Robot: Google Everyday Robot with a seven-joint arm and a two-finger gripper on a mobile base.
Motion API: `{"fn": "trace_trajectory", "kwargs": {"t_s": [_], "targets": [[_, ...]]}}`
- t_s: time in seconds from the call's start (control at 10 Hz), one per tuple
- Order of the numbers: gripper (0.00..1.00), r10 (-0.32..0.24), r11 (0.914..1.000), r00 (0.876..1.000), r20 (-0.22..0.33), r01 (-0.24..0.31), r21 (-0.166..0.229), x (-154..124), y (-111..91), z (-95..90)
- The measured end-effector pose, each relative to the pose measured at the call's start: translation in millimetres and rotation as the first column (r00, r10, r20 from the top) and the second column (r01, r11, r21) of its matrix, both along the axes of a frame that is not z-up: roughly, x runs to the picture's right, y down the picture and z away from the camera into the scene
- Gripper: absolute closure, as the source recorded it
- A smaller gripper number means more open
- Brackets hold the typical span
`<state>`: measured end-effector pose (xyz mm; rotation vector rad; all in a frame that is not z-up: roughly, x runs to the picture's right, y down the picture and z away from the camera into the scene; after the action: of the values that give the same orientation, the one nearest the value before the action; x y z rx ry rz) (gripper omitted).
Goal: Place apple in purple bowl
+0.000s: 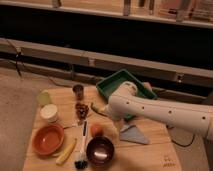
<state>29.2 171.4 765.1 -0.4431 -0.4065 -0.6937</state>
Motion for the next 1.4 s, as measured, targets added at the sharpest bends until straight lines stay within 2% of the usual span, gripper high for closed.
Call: {"fn": "trace_trajectory", "kwargs": {"t_s": [0.4, 0.7, 1.1, 1.4], "targets": [[0.20, -0.053, 0.9986, 0.997, 0.053, 0.053, -0.005, -22, 23, -14.6], [0.20, -0.108, 0.9937, 0.989, 0.102, 0.110, -0.019, -45, 30, -19.0], [0.20, -0.191, 0.9779, 0.966, 0.175, 0.203, -0.052, -71, 41, -11.6], [0.20, -0.232, 0.9650, 0.954, 0.190, 0.251, -0.077, -80, 51, -1.9]]}}
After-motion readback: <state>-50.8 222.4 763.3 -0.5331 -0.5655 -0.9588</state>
